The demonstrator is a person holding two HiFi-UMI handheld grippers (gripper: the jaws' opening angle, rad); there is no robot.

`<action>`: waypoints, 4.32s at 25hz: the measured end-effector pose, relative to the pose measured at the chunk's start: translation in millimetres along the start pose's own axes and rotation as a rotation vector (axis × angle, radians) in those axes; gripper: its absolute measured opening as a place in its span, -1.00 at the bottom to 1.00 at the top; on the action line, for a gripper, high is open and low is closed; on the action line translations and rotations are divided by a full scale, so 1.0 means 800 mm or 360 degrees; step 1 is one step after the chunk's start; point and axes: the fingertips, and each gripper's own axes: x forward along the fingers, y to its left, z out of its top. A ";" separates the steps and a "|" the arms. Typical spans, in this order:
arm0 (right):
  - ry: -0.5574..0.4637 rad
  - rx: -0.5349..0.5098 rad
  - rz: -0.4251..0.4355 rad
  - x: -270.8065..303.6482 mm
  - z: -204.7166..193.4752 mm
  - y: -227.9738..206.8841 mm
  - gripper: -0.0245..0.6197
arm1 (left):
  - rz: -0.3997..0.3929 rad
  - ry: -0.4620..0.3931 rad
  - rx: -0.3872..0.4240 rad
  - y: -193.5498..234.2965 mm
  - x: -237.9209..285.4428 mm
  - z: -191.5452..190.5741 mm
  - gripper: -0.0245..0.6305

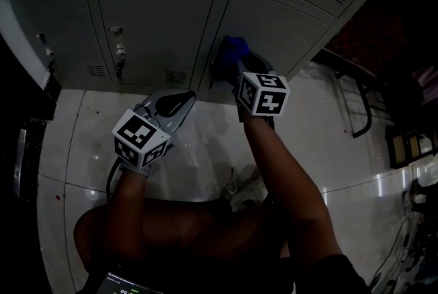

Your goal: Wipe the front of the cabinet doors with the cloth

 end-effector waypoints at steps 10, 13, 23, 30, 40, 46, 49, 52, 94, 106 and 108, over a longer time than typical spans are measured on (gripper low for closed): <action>0.0019 0.0051 -0.0164 -0.040 -0.016 -0.095 -0.69 | 0.0004 0.0022 0.0008 0.001 0.002 -0.005 -0.93; 0.0026 0.0063 -0.0272 -0.060 -0.024 -0.138 -0.69 | -0.0002 0.0029 0.0010 0.000 0.003 -0.006 -0.93; 0.0045 0.0097 -0.0510 -0.099 -0.048 -0.215 -0.69 | -0.0005 0.0047 0.0018 0.000 0.005 -0.009 -0.93; 0.0040 0.0070 -0.0277 -0.075 -0.057 -0.121 -0.69 | 0.0002 0.0038 0.0017 0.000 0.004 -0.007 -0.93; 0.0046 0.0040 -0.0004 -0.002 -0.094 0.010 -0.69 | 0.0018 -0.0002 0.0001 0.004 0.001 0.002 -0.93; 0.0047 -0.0014 0.0017 0.024 -0.099 0.024 -0.69 | 0.0016 -0.0016 -0.0005 0.007 0.001 0.002 -0.93; 0.0052 -0.0055 0.0016 0.024 -0.102 0.018 -0.69 | 0.0013 -0.0004 0.0000 0.006 0.002 -0.001 -0.93; 0.0069 -0.0044 -0.0009 0.018 -0.109 0.002 -0.69 | 0.0011 -0.0002 0.0008 0.006 0.003 0.000 -0.93; 0.0098 0.0177 0.0100 -0.023 -0.128 0.078 -0.69 | 0.0058 -0.0006 0.0001 0.016 -0.002 0.000 -0.93; 0.0253 0.0184 0.0040 0.041 -0.186 0.083 -0.69 | 0.0058 -0.0041 -0.0010 0.017 -0.003 0.005 -0.93; 0.0246 0.0194 -0.0001 0.044 -0.185 0.065 -0.69 | 0.0056 -0.0038 -0.0009 0.018 -0.002 0.004 -0.93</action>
